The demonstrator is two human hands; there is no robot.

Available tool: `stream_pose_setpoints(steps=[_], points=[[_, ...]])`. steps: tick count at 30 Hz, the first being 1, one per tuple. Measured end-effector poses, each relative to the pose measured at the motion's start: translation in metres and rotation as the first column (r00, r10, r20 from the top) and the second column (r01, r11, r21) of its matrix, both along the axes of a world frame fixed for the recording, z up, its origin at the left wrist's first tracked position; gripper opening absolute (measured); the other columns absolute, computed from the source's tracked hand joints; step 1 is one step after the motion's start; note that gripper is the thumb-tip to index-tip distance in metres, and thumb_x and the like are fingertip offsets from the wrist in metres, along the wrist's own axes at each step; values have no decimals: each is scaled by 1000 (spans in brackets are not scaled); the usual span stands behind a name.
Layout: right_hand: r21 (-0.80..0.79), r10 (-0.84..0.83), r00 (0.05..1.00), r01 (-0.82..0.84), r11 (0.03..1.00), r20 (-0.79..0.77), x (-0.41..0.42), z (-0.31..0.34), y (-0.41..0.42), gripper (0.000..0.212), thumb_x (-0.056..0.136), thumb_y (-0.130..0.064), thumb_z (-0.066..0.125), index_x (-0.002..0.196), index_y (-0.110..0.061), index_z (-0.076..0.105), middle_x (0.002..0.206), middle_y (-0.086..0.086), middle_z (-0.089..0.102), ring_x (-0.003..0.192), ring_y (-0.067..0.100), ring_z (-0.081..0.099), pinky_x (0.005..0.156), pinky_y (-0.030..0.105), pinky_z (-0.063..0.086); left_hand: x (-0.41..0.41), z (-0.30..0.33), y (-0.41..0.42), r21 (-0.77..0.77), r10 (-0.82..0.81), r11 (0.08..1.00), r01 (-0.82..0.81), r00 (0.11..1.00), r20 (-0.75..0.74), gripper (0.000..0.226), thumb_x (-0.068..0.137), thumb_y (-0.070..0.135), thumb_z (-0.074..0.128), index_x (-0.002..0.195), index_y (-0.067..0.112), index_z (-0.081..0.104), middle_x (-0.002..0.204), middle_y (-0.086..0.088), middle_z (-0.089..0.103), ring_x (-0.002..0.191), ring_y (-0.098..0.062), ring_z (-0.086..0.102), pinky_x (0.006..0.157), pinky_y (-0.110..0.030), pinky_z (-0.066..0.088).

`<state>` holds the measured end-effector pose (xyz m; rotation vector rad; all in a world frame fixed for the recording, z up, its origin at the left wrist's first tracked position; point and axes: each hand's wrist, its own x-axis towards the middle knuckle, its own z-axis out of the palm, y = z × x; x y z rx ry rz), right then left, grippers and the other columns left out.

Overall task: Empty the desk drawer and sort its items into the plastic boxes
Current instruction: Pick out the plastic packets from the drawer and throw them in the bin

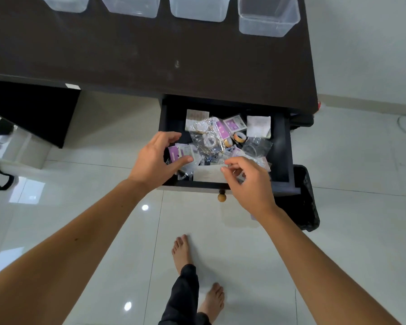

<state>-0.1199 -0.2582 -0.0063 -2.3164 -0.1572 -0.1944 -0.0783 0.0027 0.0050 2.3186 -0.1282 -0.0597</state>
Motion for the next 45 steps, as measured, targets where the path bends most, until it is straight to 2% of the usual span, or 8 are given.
stream_pose_setpoints(steps=[11, 17, 22, 29, 35, 39, 42, 45], points=[[-192, -197, 904, 131, 973, -380, 91, -36, 17, 43, 94, -45, 74, 122, -14, 67, 122, 5, 65, 107, 23, 64, 89, 39, 55, 65, -27, -30, 40, -46, 998, 51, 990, -132, 69, 94, 39, 76, 152, 18, 45, 152, 0, 51, 137, -21, 54, 113, -36, 48], [-150, -249, 872, 204, 967, -422, 102, -47, 21, 22, 92, -32, 80, 103, -14, 77, 99, 3, 74, 88, 20, 69, 84, 40, 60, 84, -38, -38, 55, -59, 996, 70, 981, -185, 70, 96, 37, 74, 155, 18, 41, 155, -2, 47, 141, -20, 50, 112, -28, 41], [-37, -183, 868, 188, 982, -461, 99, -44, 12, 3, 94, -20, 77, 95, -19, 75, 84, -10, 71, 74, 0, 64, 72, 20, 55, 87, -46, -42, 15, -65, 997, 71, 962, -265, 77, 95, 36, 75, 159, 16, 35, 161, -5, 38, 146, -24, 44, 114, -43, 49], [96, -54, 849, 122, 988, -525, 91, -23, -6, 8, 97, -16, 73, 103, -20, 77, 94, -10, 76, 78, -10, 65, 69, 0, 43, 79, -39, -44, -271, 19, 951, -149, 904, -427, 83, 84, 41, 85, 153, 18, 45, 135, 5, 66, 122, -11, 64, 107, -31, 52], [141, -18, 862, 103, 985, -506, 93, -21, -9, 7, 94, -23, 77, 101, -23, 80, 92, -10, 76, 84, 2, 67, 74, 9, 51, 68, -40, -41, -391, -9, 900, -195, 886, -464, 17, 90, 15, 82, 104, 20, 76, 94, 1, 81, 85, -12, 79, 83, -30, 64], [30, -114, 926, 134, 991, -361, 105, -34, -8, 22, 93, -21, 79, 115, -20, 77, 102, -7, 71, 85, 7, 66, 79, 22, 57, 64, -43, -42, -364, 45, 898, -246, 876, -480, 12, 95, 12, 76, 105, 16, 72, 91, 0, 79, 77, -8, 77, 69, -18, 58], [-106, -71, 942, 38, 994, -328, 117, -46, -6, 57, 91, -21, 81, 145, -23, 61, 114, -5, 51, 87, 13, 57, 86, 27, 55, 65, -48, -41, -362, 48, 894, -264, 860, -508, 14, 97, 10, 73, 110, 13, 70, 91, -2, 80, 85, -14, 80, 79, -26, 61], [-246, -52, 949, -27, 969, -310, 124, -61, -4, 65, 86, -29, 85, 146, -21, 60, 115, -1, 46, 106, 23, 57, 96, 38, 56, 66, -53, -39, -368, 32, 892, -262, 849, -527, 14, 98, 6, 71, 110, 12, 69, 89, -4, 77, 84, -19, 78, 87, -37, 63]])
